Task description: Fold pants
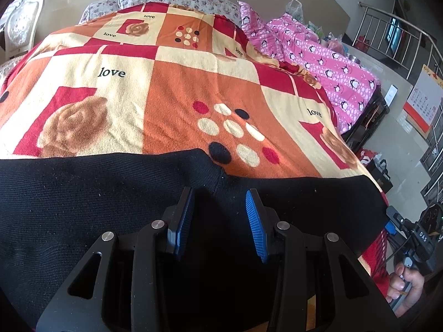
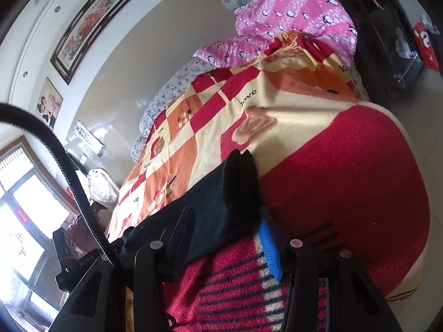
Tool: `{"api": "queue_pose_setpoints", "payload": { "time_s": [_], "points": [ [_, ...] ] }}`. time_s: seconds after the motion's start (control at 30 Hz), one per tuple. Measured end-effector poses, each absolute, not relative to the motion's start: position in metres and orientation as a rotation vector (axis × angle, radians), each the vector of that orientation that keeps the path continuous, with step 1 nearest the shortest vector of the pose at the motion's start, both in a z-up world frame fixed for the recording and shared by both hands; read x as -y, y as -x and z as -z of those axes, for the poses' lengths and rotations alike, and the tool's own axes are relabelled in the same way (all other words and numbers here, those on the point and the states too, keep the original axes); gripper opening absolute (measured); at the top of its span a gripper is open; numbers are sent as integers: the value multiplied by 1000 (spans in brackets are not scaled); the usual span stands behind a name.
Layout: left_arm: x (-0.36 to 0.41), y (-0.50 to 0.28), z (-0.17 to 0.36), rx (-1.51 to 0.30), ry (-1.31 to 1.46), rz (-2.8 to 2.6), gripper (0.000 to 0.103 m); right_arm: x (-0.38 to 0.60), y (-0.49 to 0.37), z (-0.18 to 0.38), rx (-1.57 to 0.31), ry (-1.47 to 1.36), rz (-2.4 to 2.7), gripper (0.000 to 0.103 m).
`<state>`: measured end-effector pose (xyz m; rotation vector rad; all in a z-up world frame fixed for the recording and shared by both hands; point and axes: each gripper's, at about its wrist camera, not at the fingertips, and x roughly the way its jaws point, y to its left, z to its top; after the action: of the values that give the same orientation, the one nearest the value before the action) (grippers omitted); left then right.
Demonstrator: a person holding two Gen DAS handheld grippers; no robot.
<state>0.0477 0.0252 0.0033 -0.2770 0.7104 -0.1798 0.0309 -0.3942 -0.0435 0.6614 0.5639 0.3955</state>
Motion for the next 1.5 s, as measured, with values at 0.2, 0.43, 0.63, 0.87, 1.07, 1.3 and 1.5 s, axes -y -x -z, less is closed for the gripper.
{"api": "queue_pose_setpoints", "payload": {
  "time_s": [0.2, 0.43, 0.63, 0.87, 1.07, 1.3, 1.5],
  "points": [
    [-13, -46, -20, -715, 252, 192, 38, 390, -30, 44, -543, -613, -354, 30],
    [80, -72, -71, -772, 275, 474, 59, 386, -28, 31, -530, -447, -300, 14],
    [172, -119, -57, -995, 221, 595, 58, 353, -20, 8, -472, -183, -296, 8],
    [196, -125, -50, -1014, 230, 583, 59, 389, -24, 27, -518, -356, -255, 28],
    [193, -129, -45, -1029, 262, 545, 59, 412, -22, 40, -583, -552, -389, 45],
    [188, -135, -45, -1049, 321, 539, 58, 425, -40, 64, -592, -903, -528, 43],
    [201, -144, -44, -1075, 311, 610, 58, 417, -52, 62, -632, -818, -490, 9]
  ]
}}
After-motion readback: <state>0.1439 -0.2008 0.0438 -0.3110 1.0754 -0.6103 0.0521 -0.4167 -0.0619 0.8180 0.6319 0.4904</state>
